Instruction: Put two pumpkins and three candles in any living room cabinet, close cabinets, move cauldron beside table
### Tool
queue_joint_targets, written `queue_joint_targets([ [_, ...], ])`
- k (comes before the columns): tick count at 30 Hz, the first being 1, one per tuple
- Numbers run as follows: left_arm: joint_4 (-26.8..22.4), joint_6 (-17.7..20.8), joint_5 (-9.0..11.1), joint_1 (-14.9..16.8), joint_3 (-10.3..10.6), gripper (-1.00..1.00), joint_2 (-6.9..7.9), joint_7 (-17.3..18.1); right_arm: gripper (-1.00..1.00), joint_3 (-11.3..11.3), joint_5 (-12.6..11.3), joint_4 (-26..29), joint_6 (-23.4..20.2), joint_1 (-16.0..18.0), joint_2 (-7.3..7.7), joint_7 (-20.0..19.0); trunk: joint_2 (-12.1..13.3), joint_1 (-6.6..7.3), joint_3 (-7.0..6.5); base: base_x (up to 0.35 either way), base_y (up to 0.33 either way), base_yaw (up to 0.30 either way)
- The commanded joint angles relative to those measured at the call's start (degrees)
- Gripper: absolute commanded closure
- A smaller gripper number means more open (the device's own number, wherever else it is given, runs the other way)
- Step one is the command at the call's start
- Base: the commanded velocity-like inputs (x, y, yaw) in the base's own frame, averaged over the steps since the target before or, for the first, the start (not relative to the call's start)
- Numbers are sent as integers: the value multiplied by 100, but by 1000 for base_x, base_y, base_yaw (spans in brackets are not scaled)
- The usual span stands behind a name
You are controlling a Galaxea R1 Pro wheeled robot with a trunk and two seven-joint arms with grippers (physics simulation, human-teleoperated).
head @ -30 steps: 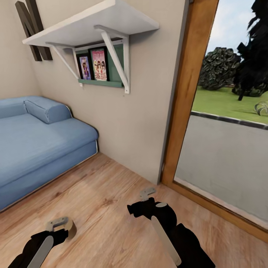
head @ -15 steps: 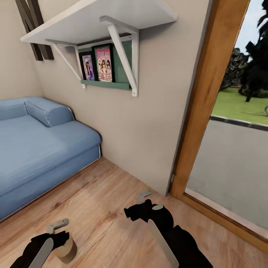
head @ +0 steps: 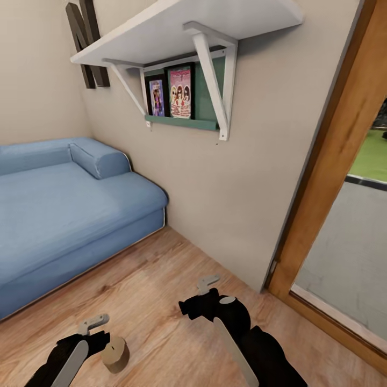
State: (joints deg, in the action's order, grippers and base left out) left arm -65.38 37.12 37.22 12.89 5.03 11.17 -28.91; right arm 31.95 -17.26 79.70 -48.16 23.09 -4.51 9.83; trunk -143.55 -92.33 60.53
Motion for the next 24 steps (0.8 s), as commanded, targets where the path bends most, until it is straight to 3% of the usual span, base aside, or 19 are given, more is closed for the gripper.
queue_joint_targets([
  [1,58,-2,56,38,20,-100,-13,-11,-100,6,-63,11,-18,4,3,55,-3,1,6,2,2,94],
  [8,536,-215,40,260,26,-100,-89,416,-100,12,-66,48,-6,-21,20,38,-3,1,6,1,1,32],
  [17,616,-272,37,289,40,-100,-98,424,-100,22,-67,71,-8,-40,21,33,-3,1,6,119,-9,3],
  [20,621,-274,26,289,44,-100,-98,418,-100,148,-63,70,-3,-40,30,43,-3,1,6,270,-55,0],
  [24,630,-275,-246,291,43,-100,-120,421,-100,236,-59,72,-1,-40,36,51,-3,1,6,107,-23,0],
])
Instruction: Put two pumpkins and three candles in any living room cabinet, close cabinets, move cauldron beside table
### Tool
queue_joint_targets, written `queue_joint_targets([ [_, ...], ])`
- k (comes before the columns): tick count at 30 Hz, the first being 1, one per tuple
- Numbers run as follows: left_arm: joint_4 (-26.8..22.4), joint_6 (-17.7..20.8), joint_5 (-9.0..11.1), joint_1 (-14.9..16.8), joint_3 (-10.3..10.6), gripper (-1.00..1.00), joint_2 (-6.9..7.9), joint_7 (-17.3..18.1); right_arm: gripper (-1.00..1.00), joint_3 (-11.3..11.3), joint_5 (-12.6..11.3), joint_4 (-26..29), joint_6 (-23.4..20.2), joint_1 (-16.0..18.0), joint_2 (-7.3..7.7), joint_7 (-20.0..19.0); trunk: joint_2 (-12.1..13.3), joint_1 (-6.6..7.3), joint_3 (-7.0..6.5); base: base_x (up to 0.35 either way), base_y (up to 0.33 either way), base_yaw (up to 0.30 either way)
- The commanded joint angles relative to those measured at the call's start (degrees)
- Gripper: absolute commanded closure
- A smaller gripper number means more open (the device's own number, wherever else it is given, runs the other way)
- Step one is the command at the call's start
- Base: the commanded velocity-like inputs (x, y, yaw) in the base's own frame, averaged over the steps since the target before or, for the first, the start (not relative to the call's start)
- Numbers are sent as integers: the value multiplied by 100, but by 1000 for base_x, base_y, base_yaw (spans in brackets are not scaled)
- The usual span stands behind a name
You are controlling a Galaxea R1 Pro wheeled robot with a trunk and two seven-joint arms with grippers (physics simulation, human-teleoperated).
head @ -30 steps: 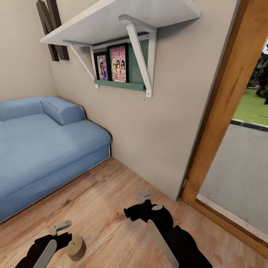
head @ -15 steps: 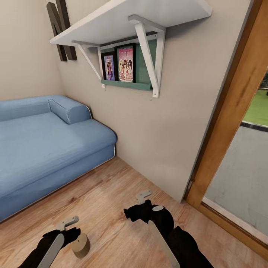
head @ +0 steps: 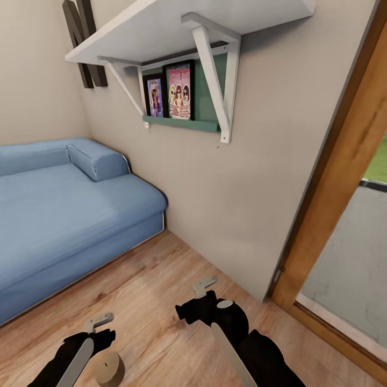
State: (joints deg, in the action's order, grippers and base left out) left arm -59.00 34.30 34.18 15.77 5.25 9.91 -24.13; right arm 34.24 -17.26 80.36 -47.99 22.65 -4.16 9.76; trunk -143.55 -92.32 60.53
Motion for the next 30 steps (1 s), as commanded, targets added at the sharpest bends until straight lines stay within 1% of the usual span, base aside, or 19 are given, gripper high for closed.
queue_joint_targets([
  [1,-8,6,58,3,21,-100,7,-57,-100,7,-60,5,-18,5,0,58,-2,0,6,65,-14,0],
  [2,-6,8,-36,4,22,-100,-44,-57,-100,19,-59,5,-17,6,1,59,-2,0,6,41,-9,0],
  [3,-6,9,-71,4,22,-100,-82,-57,-100,23,-59,5,-17,5,1,59,-2,0,6,33,-7,0],
  [6,-58,43,-148,5,13,-100,-188,-44,-100,33,-59,5,-17,5,4,60,-2,0,6,20,-4,0],
  [8,-126,86,-164,5,7,-100,-215,-39,-100,35,-59,5,-17,6,6,60,-2,0,6,10,-2,0],
  [11,-219,164,-187,5,12,-100,-227,-49,-100,33,-59,6,-17,6,9,61,-2,0,6,6,-1,0],
  [14,-277,227,-323,12,19,-100,-249,-272,-100,25,-59,6,-19,8,11,52,-2,0,6,2,0,0],
  [15,-270,249,-414,50,19,-100,-260,-421,-100,21,-62,6,-20,9,15,44,-2,0,6,1,0,0],
  [17,-247,276,-469,117,19,-100,-265,-511,-100,13,-64,7,-22,7,17,32,-2,0,6,0,0,0],
  [20,-214,309,-518,211,12,-100,-267,-590,-100,-11,-74,29,-29,10,22,17,-2,0,6,0,0,0],
  [24,-229,331,-552,291,-13,-100,-269,-674,-100,-13,-75,222,-47,11,23,14,-2,0,6,0,0,0],
  [25,-245,365,-559,315,-27,-100,-273,-737,-100,-10,-74,341,-74,10,21,23,-2,0,6,0,0,0],
  [27,-228,500,-564,346,-53,-100,-248,-803,-100,-28,-74,494,-117,17,-9,39,-5,-5,50,0,0,0],
  [30,-157,583,-561,385,-70,-100,-219,-815,-100,-34,-72,632,-165,36,-29,58,-9,-12,116,0,0,0],
])
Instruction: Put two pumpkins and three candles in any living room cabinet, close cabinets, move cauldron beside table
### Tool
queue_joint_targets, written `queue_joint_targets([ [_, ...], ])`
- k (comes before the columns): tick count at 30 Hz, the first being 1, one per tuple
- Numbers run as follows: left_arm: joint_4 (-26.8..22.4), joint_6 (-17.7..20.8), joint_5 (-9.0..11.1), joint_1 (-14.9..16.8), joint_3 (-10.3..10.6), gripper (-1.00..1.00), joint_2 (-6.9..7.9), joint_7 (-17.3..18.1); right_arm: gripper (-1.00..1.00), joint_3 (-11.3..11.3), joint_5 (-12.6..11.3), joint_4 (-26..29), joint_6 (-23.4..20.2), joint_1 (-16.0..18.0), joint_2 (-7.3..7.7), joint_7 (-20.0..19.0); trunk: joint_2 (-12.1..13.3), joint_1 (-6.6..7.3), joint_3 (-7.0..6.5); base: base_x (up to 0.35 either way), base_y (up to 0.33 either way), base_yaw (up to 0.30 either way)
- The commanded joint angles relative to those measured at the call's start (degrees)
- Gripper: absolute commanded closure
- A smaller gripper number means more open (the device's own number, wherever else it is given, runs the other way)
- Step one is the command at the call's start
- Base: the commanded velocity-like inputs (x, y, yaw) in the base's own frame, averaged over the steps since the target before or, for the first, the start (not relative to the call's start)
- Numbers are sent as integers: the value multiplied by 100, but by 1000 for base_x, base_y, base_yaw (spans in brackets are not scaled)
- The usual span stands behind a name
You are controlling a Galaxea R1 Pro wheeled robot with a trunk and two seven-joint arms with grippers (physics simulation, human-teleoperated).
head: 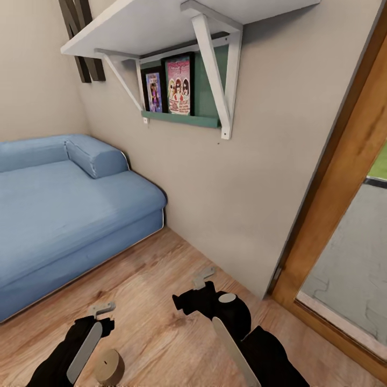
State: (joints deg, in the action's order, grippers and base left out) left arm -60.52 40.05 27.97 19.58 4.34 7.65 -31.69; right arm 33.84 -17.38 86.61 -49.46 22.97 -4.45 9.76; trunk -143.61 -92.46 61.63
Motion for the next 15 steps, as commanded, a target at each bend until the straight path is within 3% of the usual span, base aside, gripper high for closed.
queue_joint_targets([
  [1,62,38,67,19,17,-100,17,-8,-100,5,-62,97,-55,15,-8,66,-4,-1,28,0,0,0],
  [6,169,72,5,40,21,-100,39,402,-100,20,-62,371,-138,17,18,76,-11,-14,139,0,0,0],
  [11,298,51,41,75,-21,-100,199,649,-100,38,-64,521,-155,-12,40,75,-17,-27,250,0,0,0],
  [15,416,-13,43,319,-55,-100,290,942,-100,50,-60,568,-159,-26,47,78,-23,-37,339,0,0,0],
])
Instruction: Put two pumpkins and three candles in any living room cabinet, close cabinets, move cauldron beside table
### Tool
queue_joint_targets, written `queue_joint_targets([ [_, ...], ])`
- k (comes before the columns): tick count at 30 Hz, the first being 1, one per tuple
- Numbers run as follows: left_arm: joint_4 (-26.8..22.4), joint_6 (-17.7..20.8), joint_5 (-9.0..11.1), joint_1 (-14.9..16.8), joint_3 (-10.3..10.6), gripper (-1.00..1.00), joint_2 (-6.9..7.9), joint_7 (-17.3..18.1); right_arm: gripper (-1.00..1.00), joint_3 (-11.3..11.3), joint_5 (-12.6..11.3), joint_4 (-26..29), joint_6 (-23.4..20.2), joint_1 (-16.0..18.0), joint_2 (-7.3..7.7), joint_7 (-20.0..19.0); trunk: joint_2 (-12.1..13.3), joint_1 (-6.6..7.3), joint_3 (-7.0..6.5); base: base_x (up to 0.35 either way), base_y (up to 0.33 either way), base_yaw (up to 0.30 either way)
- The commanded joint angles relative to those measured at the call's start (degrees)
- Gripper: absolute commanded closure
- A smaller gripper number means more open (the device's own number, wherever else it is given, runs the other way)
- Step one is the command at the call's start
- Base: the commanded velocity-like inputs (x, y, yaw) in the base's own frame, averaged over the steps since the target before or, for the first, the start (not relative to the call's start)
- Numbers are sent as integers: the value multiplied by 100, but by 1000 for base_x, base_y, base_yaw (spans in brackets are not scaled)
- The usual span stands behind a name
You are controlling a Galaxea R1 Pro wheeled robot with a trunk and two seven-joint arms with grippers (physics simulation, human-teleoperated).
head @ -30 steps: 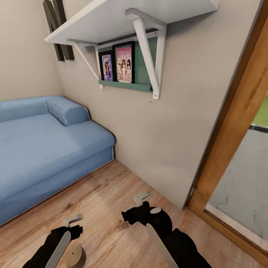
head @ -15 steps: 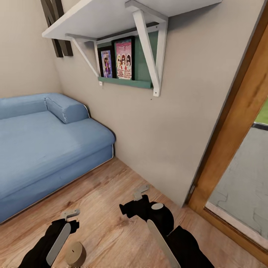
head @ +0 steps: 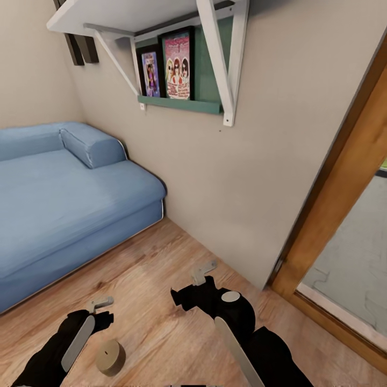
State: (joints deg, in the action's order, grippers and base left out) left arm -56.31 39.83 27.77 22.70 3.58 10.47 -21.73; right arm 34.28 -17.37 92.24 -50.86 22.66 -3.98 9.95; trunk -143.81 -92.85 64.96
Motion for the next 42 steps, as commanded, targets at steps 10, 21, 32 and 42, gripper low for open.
queue_joint_targets([
  [10,752,-283,42,715,13,-100,61,65,-100,-27,-57,21,-19,1,-9,59,-16,-24,228,0,0,0],
  [21,949,-486,79,842,8,-100,35,72,-100,-4,-56,22,-15,1,1,57,-31,-53,472,0,0,0],
  [32,1058,-552,85,850,-2,-100,28,73,-100,24,-56,22,-16,1,-3,60,-45,-81,715,0,0,0],
  [42,1068,-550,99,850,2,-100,-4,82,-100,29,-56,22,-16,-3,1,60,-56,-102,892,0,0,0],
])
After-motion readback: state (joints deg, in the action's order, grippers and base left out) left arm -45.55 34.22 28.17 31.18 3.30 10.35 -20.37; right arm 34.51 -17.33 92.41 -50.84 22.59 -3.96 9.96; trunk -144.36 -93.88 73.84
